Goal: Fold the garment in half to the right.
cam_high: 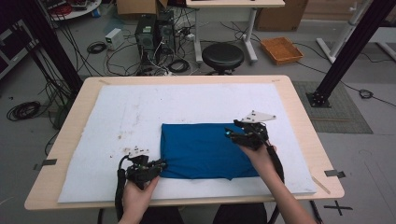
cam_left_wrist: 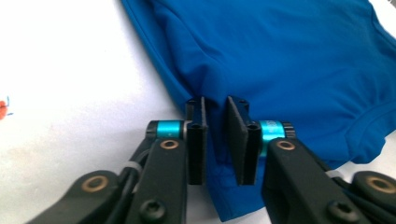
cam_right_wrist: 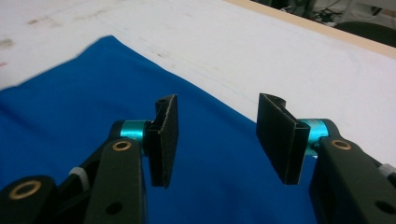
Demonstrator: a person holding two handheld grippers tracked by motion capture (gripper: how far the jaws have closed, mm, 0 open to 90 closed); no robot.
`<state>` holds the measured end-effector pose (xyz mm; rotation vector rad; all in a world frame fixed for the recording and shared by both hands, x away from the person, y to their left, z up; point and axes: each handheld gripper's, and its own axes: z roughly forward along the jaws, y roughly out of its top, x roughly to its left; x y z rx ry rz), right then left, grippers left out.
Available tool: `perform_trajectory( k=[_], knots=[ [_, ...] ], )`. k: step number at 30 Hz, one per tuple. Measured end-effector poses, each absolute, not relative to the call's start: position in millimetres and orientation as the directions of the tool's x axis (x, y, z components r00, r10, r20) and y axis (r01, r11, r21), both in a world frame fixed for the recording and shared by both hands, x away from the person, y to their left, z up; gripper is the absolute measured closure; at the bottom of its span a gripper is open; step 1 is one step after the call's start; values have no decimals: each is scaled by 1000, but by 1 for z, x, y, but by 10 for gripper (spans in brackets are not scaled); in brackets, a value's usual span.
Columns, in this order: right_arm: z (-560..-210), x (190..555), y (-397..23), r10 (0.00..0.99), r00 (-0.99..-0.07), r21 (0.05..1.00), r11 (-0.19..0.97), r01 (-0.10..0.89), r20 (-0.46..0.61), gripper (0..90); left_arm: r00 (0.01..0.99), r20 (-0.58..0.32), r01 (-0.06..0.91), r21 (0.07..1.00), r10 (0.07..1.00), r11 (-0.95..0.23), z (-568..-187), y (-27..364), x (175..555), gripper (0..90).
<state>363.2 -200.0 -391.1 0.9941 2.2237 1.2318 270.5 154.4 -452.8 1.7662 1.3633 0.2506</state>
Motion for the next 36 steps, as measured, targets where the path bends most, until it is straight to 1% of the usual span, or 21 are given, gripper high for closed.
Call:
perform_trajectory(
  k=[2,8,11,15,17,23,28,32,36],
  knots=[
    [-389,368,-187,737,-676,850,361,385,-7,494,381,-326,686,727,865,-28,-453,154,270,818],
    [-389,390,-151,699,-710,837,340,430,81,513,392,-294,672,739,872,-54,-452,151,269,833],
    [-392,401,-130,683,-722,830,336,446,112,570,394,-286,668,742,874,-58,-452,150,269,833],
    [-395,415,-98,666,-739,813,372,447,102,648,395,-288,668,742,872,-57,-452,151,269,833],
    [-397,421,-81,665,-738,800,381,464,111,679,399,-286,667,742,872,-62,-452,152,270,835],
    [-408,438,-34,652,-747,760,420,496,128,685,403,-289,666,743,868,-62,-453,152,270,835],
    [-420,448,-4,651,-746,738,433,517,141,685,406,-282,664,745,869,-69,-453,151,270,836],
    [-428,454,10,659,-738,720,443,534,142,685,411,-279,661,747,868,-73,-453,151,270,836],
    [-433,458,18,662,-737,723,444,530,134,697,413,-276,660,748,868,-76,-453,151,270,836]
  ],
)
